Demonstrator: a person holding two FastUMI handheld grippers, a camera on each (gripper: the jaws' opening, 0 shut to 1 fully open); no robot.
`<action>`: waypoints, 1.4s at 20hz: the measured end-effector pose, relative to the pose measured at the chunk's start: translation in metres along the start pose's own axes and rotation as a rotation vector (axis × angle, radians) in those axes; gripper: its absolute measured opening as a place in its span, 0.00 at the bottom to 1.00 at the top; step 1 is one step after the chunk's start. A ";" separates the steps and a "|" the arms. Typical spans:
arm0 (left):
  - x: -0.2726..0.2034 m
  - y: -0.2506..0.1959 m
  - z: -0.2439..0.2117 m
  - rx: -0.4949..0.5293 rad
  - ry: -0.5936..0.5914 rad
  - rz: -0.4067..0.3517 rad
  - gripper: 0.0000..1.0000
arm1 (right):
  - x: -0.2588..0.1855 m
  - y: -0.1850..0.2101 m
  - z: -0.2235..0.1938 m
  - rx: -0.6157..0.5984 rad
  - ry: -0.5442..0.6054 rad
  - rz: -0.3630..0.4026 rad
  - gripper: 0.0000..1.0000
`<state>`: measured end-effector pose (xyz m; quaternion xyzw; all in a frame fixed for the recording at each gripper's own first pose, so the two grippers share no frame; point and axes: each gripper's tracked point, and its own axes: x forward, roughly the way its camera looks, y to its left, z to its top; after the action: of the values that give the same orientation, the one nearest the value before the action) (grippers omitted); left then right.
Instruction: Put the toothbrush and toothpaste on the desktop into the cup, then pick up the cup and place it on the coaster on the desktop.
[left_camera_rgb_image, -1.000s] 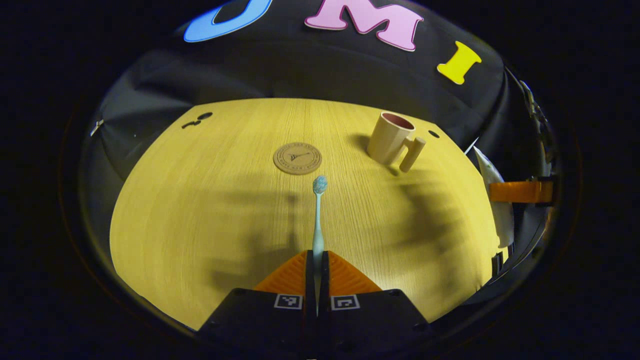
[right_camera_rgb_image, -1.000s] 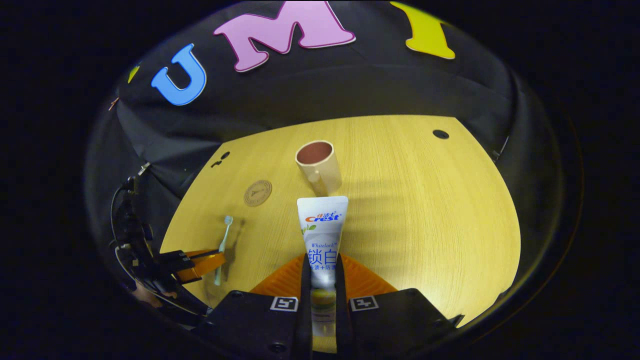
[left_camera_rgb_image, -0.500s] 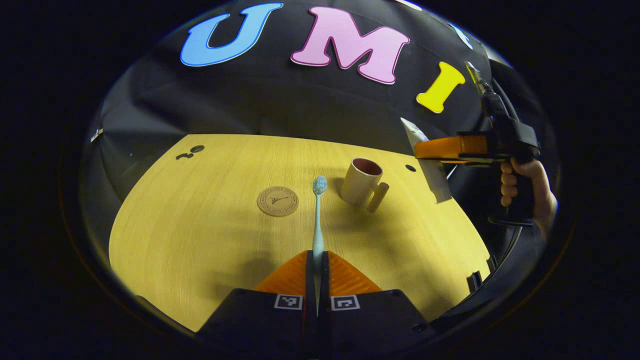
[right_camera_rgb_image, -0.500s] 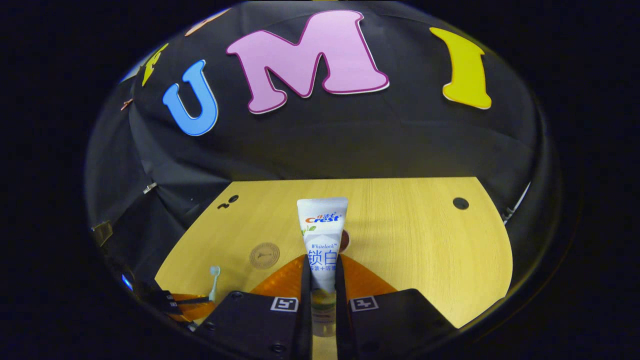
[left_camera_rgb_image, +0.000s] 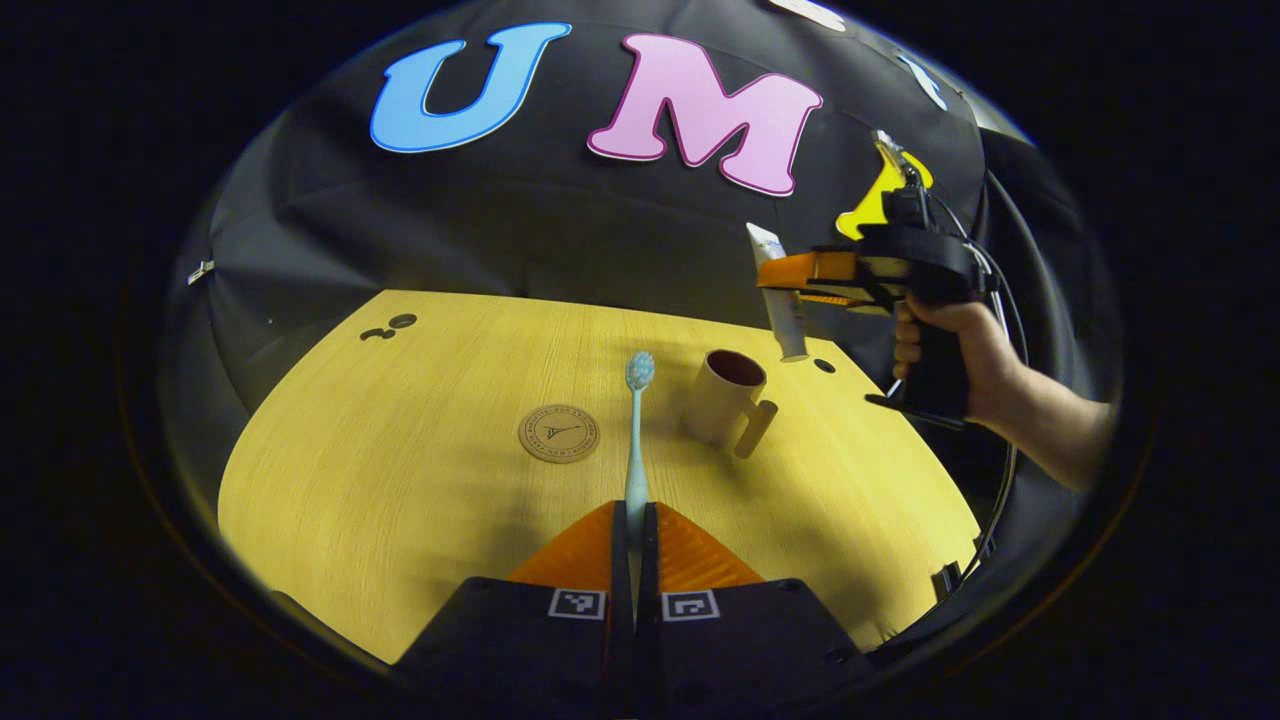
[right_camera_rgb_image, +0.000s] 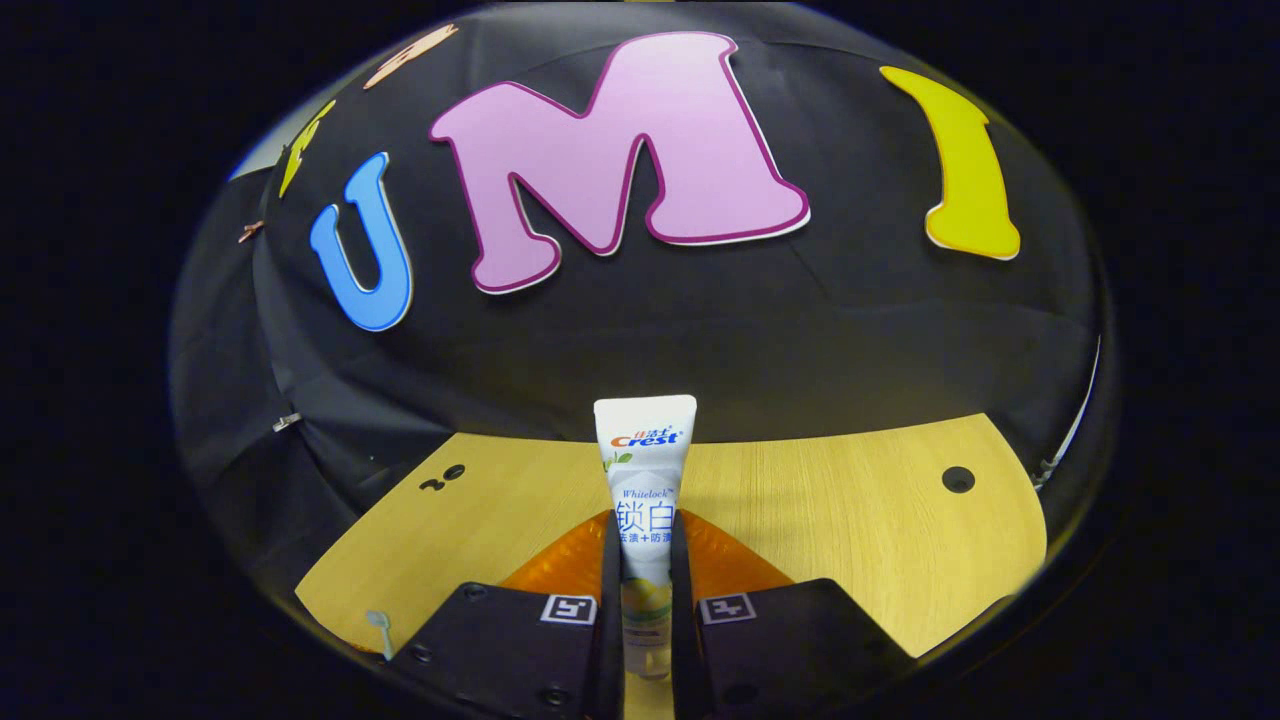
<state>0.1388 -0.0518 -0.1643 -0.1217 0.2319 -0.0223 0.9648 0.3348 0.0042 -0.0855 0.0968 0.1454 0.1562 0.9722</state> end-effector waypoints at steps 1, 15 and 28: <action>0.002 0.002 0.001 -0.004 -0.011 0.006 0.06 | 0.008 -0.001 0.003 -0.005 -0.027 0.001 0.22; 0.031 -0.016 0.005 -0.035 -0.041 0.002 0.06 | 0.045 -0.003 -0.046 -0.030 -0.132 0.011 0.22; 0.038 -0.044 0.007 -0.060 -0.049 -0.037 0.06 | 0.051 0.003 -0.081 -0.056 -0.122 0.057 0.43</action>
<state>0.1767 -0.0964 -0.1641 -0.1553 0.2065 -0.0300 0.9656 0.3547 0.0358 -0.1739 0.0828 0.0787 0.1814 0.9767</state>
